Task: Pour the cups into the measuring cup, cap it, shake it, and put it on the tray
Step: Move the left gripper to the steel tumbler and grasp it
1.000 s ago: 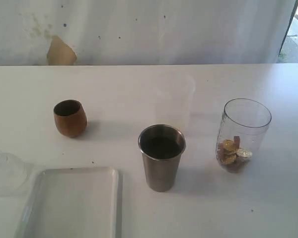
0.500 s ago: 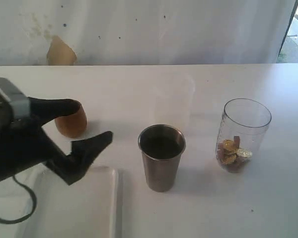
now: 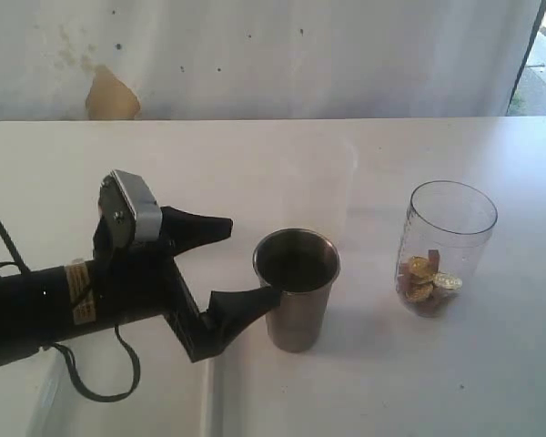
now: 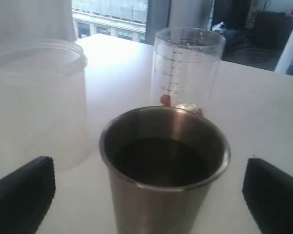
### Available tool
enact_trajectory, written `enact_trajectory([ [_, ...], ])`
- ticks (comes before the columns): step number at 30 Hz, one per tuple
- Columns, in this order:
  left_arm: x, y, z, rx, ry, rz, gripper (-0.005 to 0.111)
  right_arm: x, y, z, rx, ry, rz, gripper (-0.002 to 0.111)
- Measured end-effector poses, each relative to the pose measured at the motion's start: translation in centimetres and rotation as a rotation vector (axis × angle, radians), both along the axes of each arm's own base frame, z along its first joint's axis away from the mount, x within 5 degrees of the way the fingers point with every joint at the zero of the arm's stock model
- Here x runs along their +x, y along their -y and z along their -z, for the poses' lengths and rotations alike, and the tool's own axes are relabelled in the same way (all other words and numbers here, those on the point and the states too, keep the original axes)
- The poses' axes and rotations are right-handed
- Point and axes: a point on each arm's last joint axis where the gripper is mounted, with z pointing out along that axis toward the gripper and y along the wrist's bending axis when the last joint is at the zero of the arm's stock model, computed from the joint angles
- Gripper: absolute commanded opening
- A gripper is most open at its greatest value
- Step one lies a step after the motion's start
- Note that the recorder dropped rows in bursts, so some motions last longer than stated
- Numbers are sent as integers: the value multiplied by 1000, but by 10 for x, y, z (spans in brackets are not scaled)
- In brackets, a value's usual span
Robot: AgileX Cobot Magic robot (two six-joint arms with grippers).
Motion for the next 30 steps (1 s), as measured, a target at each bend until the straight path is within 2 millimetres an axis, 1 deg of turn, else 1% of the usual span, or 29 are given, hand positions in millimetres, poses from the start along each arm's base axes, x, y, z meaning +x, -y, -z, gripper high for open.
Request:
enact_trajectory([
  [6, -5, 3, 14, 26, -24, 81, 105, 0, 0, 0, 0, 0, 0, 0],
  [10, -3, 6, 24, 35, -49, 96, 105, 0, 0, 0, 0, 0, 0, 0],
  [16, 14, 16, 40, 46, -66, 100, 105, 0, 0, 0, 0, 0, 0, 0],
  [22, 28, 24, 46, 39, -51, 104, 105, 0, 0, 0, 0, 0, 0, 0],
  [30, 39, 32, 53, 35, -39, 123, 105, 0, 0, 0, 0, 0, 0, 0],
])
